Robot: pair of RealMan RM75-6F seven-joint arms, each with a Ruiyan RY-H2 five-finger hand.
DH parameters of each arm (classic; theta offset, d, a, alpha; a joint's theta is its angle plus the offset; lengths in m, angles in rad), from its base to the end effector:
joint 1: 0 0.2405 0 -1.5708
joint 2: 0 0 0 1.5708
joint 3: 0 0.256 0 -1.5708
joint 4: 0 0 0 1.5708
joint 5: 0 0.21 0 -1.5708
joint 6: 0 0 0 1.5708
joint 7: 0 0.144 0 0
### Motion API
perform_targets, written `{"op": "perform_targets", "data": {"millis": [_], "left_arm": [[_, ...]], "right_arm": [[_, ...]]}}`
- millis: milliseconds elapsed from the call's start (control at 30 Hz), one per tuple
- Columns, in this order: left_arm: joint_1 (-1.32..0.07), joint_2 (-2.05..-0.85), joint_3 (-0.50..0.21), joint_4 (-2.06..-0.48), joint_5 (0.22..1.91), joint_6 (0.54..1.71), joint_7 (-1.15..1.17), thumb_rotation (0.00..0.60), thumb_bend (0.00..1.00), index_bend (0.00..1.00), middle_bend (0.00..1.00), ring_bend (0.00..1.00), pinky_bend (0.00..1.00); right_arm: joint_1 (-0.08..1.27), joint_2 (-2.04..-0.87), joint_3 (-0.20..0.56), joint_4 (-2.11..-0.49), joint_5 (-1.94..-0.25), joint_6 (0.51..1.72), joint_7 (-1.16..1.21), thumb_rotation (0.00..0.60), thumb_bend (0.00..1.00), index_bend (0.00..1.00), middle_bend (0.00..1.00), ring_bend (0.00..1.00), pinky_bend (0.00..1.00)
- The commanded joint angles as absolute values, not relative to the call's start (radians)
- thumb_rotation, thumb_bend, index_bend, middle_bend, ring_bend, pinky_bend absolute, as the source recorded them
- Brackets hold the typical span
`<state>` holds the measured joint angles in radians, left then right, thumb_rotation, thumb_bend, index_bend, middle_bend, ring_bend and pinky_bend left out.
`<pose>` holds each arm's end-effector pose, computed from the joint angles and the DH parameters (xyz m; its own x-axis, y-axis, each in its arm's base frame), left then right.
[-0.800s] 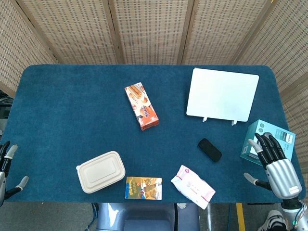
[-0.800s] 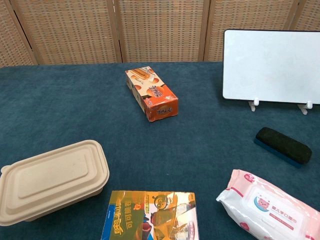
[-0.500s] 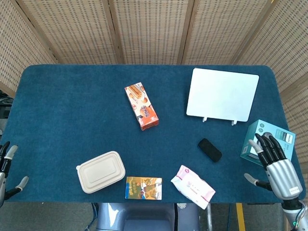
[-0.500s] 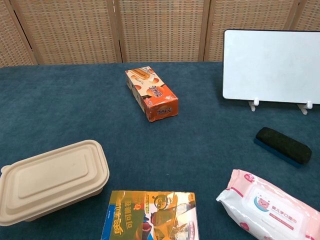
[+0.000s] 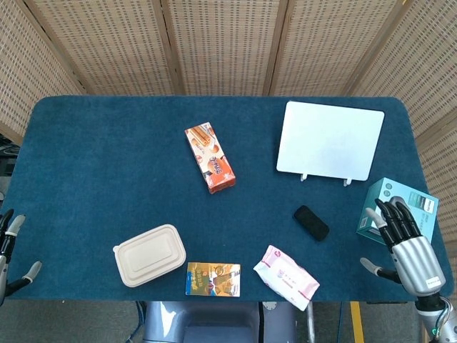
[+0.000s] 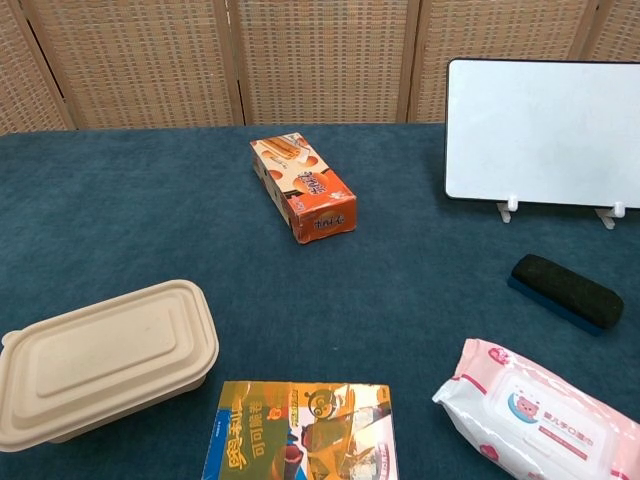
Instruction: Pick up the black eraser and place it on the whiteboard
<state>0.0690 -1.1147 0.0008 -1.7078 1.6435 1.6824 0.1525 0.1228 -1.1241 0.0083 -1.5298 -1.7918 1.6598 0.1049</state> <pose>-0.2900 0.1229 0.1657 0.4517 -0.0891 0.8877 0.8915 0.0065 -0.4529 -0.2754 -0.1767 0.1632 0.3451 0.1147 0.9315 -0.8688 -0.3366 0.3633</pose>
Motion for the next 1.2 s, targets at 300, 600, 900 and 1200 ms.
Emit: {"op": "perform_targets", "data": {"millis": [300, 600, 900, 1200], "left_arm": [[0.072, -1.109, 0.001, -1.714, 1.641, 1.685, 0.139, 0.6, 0.25, 0.0, 0.0, 0.0, 0.0], [0.07, -1.103, 0.002, -1.715, 1.64, 1.68, 0.124, 0.6, 0.25, 0.0, 0.0, 0.0, 0.0], [0.068, -1.096, 0.005, -1.712, 1.641, 1.675, 0.099, 0.6, 0.25, 0.0, 0.0, 0.0, 0.0], [0.065, -1.094, 0.005, -1.712, 1.636, 1.669, 0.089, 0.6, 0.25, 0.0, 0.0, 0.0, 0.0]], "right_arm": [[0.125, -1.125, 0.0, -1.55, -1.804, 1.648, 0.084, 0.6, 0.05, 0.07, 0.0, 0.0, 0.0], [0.146, -1.058, 0.002, -1.694, -1.801, 1.589, -0.003, 0.6, 0.05, 0.09, 0.0, 0.0, 0.0], [0.226, -1.029, 0.047, -1.886, -1.698, 1.41, -0.142, 0.6, 0.05, 0.09, 0.0, 0.0, 0.0], [0.318, -1.091, 0.106, -2.016, -1.471, 1.228, -0.234, 0.6, 0.05, 0.1, 0.0, 0.0, 0.0]]}}
